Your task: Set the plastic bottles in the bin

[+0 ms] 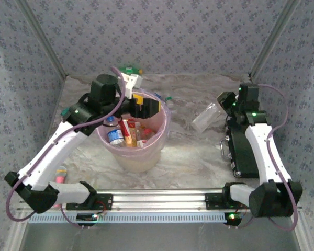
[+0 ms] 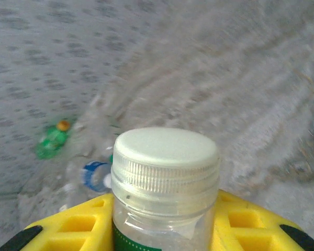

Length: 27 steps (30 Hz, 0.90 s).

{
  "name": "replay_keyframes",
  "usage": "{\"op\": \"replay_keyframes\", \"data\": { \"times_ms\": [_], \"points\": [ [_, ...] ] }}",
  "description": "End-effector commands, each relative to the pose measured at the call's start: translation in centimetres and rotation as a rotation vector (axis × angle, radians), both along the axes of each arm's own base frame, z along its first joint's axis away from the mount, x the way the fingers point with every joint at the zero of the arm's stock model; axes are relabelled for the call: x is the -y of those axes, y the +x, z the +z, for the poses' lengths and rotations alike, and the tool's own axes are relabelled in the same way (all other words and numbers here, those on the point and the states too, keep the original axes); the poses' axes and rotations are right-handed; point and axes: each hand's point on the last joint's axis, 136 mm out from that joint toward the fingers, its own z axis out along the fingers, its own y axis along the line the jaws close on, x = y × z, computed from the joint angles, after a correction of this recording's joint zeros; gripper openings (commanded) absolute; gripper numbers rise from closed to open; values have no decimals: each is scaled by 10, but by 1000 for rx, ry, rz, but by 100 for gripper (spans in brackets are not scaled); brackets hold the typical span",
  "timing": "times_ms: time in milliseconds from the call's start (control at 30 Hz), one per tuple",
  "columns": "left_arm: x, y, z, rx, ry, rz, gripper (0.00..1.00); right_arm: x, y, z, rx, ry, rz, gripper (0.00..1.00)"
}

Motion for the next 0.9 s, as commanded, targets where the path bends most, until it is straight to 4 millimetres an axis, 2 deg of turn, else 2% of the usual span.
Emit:
{"op": "replay_keyframes", "data": {
  "times_ms": [0, 200, 300, 400, 500, 633, 867],
  "points": [
    [22, -9, 41, 32, -140, -117, 100, -17, -8, 62, 149, -88, 163, 7],
    [46, -11, 41, 23, -144, -182, 100, -69, -23, 137, 336, -180, 396, 7],
    [60, -13, 45, 31, -160, -220, 100, -106, -39, 167, 435, -222, 527, 7],
    [75, -17, 52, 48, -169, -261, 100, -136, -52, 185, 502, -217, 632, 7],
    [90, -21, 56, 56, -174, -299, 100, -156, -59, 195, 539, -172, 714, 7],
    [106, -26, 59, 58, -189, -346, 98, -173, -62, 198, 557, -140, 768, 7],
    [119, -26, 56, 48, -202, -371, 81, -187, -64, 201, 582, -72, 834, 7]
  ]
}}
